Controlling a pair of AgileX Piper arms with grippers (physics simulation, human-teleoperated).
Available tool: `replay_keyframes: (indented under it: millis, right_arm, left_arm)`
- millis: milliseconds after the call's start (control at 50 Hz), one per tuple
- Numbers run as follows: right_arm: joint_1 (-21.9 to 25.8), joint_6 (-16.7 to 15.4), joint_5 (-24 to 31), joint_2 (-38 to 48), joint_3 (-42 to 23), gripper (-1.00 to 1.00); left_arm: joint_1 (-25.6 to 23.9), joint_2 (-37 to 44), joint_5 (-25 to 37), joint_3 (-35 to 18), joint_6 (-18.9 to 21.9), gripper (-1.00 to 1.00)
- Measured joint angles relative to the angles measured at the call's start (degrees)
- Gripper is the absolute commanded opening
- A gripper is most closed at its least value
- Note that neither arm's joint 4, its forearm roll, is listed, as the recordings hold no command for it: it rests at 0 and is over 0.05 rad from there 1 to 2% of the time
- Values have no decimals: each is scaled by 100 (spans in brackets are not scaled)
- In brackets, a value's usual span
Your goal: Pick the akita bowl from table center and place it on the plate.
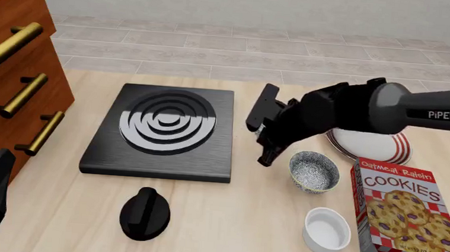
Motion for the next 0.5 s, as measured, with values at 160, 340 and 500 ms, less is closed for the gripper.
replay_keyframes:
  millis: [160, 340, 500]
  right_arm:
    - [-125, 322, -164, -213, 44, -100]
    - [-252, 660, -145, -406, -20, -100]
    - [-489, 844, -164, -431, -69, -100]
  left_arm:
    - [0, 0, 0, 0, 0, 100]
    - [0, 0, 0, 0, 0, 100]
    - [0, 0, 0, 0, 0, 100]
